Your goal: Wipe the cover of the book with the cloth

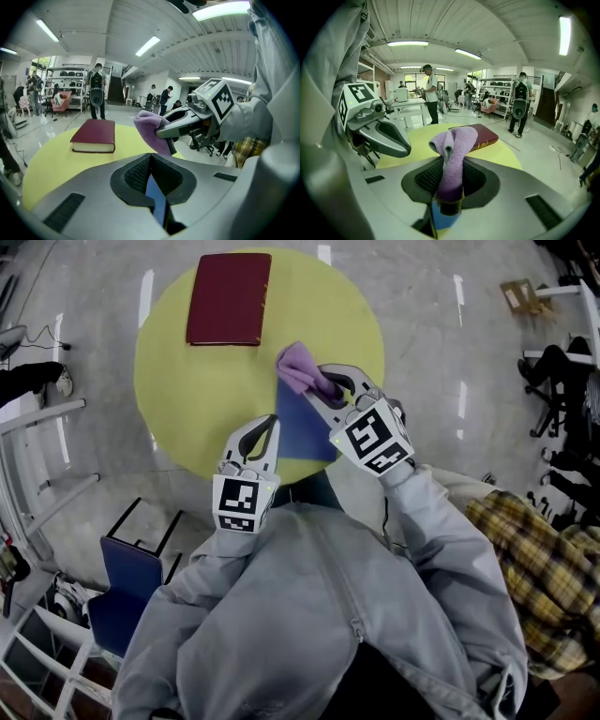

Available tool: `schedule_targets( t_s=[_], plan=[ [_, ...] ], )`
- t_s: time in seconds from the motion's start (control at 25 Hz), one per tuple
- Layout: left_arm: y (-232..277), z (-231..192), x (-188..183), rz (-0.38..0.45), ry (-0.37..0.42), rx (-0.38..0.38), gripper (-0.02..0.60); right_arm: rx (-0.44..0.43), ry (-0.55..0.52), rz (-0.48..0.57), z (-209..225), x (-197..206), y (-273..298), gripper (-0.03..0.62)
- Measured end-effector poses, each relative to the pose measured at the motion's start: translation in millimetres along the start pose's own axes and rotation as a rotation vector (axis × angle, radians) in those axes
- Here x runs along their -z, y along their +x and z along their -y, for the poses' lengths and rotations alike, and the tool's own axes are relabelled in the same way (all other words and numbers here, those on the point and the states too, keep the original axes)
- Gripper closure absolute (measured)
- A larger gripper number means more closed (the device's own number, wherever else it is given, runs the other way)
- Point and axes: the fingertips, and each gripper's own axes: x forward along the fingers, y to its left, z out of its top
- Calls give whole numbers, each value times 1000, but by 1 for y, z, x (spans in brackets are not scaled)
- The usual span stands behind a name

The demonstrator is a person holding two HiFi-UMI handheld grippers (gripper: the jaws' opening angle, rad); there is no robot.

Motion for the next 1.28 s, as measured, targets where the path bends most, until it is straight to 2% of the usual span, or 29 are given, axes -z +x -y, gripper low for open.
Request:
schedule_targets(
  t_s=[0.16, 0.32, 0.56, 0.88, 1.08, 1.28],
  plan=[
    [3, 5, 26, -67, -38, 27, 563, -60, -57, -79, -6, 12, 13, 487],
    [7, 6, 50, -129, 7, 60, 563, -100, -114, -177, -7, 20, 27, 487],
    [8, 12, 80, -227, 16, 114, 563, -164, -201, -322, -10, 35, 48, 487],
    [13, 19, 107, -363, -85, 166, 563, -209, -255, -503, -7, 70, 72, 488],
    [14, 25, 126, -435, -73, 198, 563, -204, -267, -545, -8, 86, 80, 488],
    [14, 22, 145, -481, -59, 182, 563, -199, -254, -557, -6, 84, 84, 490]
  ],
)
